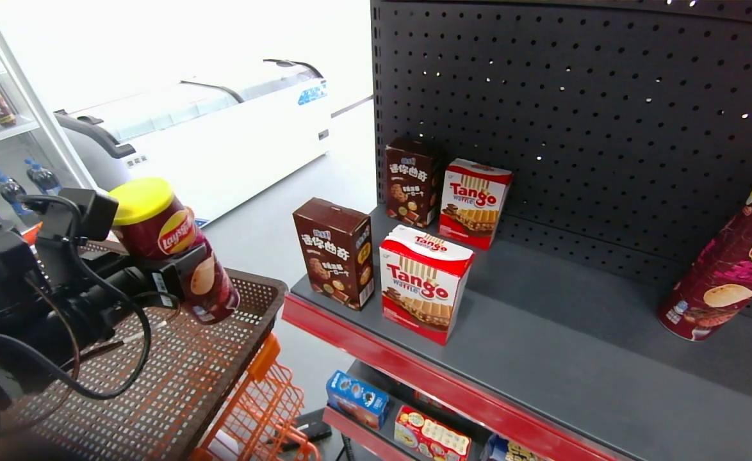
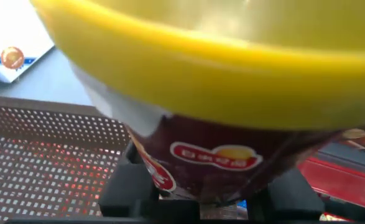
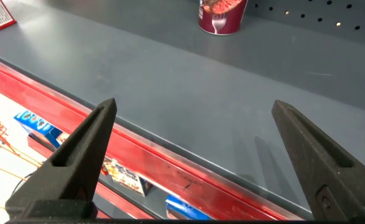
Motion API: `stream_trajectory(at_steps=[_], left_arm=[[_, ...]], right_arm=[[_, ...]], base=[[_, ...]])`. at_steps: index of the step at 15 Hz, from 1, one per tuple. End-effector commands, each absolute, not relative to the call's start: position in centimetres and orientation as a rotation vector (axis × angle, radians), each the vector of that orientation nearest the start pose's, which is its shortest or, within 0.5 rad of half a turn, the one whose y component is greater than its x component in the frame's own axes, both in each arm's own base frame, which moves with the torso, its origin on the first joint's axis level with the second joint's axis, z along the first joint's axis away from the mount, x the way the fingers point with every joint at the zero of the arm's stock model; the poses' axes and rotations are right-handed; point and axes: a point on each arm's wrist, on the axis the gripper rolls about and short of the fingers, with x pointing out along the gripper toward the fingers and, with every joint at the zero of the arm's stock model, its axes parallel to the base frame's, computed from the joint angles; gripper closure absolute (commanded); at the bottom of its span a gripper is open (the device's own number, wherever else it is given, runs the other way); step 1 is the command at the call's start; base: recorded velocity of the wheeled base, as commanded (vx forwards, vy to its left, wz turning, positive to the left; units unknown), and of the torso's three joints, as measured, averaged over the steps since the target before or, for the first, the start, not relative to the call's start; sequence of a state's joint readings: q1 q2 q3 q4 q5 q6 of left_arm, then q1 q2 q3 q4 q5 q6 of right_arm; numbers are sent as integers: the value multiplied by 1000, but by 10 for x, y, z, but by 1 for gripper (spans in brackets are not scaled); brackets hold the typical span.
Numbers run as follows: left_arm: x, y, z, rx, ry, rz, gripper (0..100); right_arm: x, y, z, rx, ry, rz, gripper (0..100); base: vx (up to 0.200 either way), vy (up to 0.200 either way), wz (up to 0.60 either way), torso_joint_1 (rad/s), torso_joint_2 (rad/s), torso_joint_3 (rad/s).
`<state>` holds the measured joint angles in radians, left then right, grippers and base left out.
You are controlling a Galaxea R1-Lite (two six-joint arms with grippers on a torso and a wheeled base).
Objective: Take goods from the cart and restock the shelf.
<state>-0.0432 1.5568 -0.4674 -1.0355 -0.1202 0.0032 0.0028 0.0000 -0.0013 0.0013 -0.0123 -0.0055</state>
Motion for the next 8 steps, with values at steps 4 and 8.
stream_trajectory(at_steps=[4,8], left_arm=[[192,-31,199,6,-18,-271,100],[175,-48,209,1,-70,-377,100]], right_arm=[[-23,0,76,-6,0,-9,0],[-23,0,76,-6,0,-9,0]], base=[[0,0,0,0,0,0],[0,0,0,0,0,0]])
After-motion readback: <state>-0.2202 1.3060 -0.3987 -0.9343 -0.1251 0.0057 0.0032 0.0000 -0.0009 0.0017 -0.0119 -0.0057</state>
